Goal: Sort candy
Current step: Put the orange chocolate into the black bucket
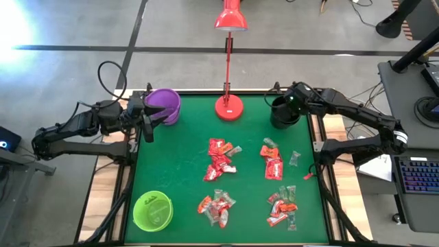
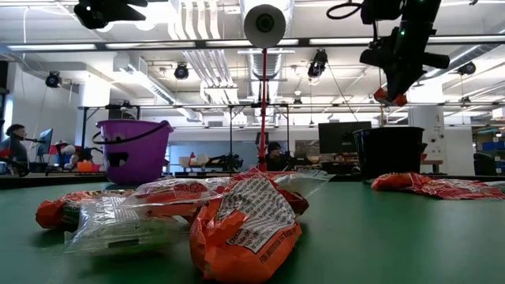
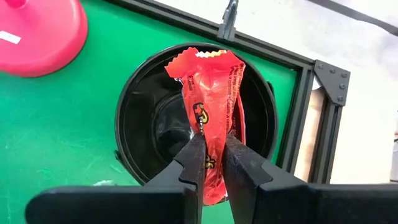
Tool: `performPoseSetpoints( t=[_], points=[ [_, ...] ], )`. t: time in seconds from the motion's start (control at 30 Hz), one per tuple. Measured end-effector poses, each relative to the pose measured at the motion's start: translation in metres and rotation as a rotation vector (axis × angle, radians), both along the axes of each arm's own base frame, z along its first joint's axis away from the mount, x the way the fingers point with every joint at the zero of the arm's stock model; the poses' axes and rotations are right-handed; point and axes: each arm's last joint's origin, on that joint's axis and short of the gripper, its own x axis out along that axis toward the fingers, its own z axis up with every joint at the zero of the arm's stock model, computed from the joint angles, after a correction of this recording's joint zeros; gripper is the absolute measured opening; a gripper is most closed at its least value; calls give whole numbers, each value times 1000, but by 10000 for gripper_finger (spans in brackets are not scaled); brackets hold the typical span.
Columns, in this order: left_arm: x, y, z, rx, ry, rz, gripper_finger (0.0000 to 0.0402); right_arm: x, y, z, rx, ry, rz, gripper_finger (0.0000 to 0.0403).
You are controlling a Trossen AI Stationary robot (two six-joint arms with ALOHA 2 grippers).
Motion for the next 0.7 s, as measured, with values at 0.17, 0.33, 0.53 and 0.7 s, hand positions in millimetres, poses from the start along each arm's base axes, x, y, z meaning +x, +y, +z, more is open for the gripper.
performPoseSetpoints(
  t=[0.17, 0.33, 0.53, 0.7],
  points=[
    [0, 0, 0, 0, 0, -1, 152, 1, 1, 0, 33, -6, 55, 40],
    [0, 0, 0, -1, 0, -3, 153, 1, 1, 0, 32, -1, 70, 41],
    [0, 0, 0, -1, 0, -3, 152, 2, -1, 1, -27, 9, 46, 41],
    [0, 0, 0, 0, -1, -2, 152, 4, -3, 2, -44, -2, 58, 41]
  ],
)
